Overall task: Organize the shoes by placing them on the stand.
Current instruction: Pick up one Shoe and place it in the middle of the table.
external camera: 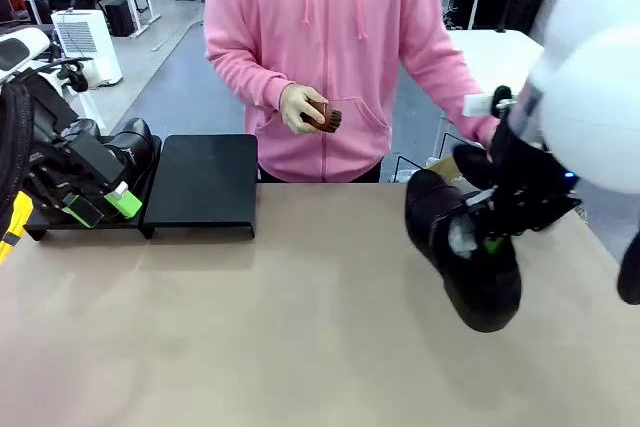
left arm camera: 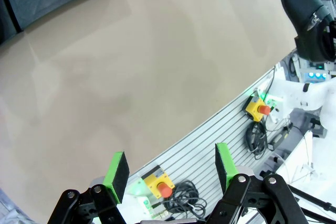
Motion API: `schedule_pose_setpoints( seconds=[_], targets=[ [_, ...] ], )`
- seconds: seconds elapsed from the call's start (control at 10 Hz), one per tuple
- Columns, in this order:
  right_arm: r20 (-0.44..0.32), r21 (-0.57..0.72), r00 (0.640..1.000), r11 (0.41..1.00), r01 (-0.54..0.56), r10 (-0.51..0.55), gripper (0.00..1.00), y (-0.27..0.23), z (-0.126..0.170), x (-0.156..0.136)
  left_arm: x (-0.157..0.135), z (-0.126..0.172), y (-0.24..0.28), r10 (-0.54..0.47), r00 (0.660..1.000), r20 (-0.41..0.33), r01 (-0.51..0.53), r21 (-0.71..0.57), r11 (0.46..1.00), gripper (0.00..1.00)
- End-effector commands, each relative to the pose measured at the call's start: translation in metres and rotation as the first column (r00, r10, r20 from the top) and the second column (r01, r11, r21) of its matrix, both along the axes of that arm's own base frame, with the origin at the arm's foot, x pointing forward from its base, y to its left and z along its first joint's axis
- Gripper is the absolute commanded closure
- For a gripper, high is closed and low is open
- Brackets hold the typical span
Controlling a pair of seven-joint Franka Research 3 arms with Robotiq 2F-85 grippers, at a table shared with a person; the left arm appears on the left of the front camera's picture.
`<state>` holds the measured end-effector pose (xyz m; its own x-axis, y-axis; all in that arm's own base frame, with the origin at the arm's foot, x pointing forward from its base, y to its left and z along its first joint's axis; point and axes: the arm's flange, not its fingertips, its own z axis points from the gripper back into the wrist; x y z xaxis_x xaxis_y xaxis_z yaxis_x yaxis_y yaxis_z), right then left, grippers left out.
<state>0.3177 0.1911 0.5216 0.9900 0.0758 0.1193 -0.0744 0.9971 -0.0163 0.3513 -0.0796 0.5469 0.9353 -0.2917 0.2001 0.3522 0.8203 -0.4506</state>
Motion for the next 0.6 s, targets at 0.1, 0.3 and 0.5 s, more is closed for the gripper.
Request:
schedule_pose_setpoints(
  seconds=[0.1,0.3,0.5],
  targets=[
    [0.007,0.000,1.000,1.000,0.019,-0.019,1.00,-0.019,0.001,0.001,-0.001,-0.001,0.001,-0.015,1.000,0.007,0.015,-0.029,0.999,0.15],
    [0.007,0.000,1.000,1.000,0.019,-0.019,1.00,-0.019,0.001,0.001,-0.001,-0.001,0.001,-0.015,1.000,0.007,0.015,-0.029,0.999,0.15],
    [0.020,-0.024,0.995,0.995,0.094,-0.093,1.00,0.007,-0.008,-0.001,-0.001,-0.001,0.001,-0.015,1.000,0.007,0.015,-0.029,0.999,0.15]
  ],
)
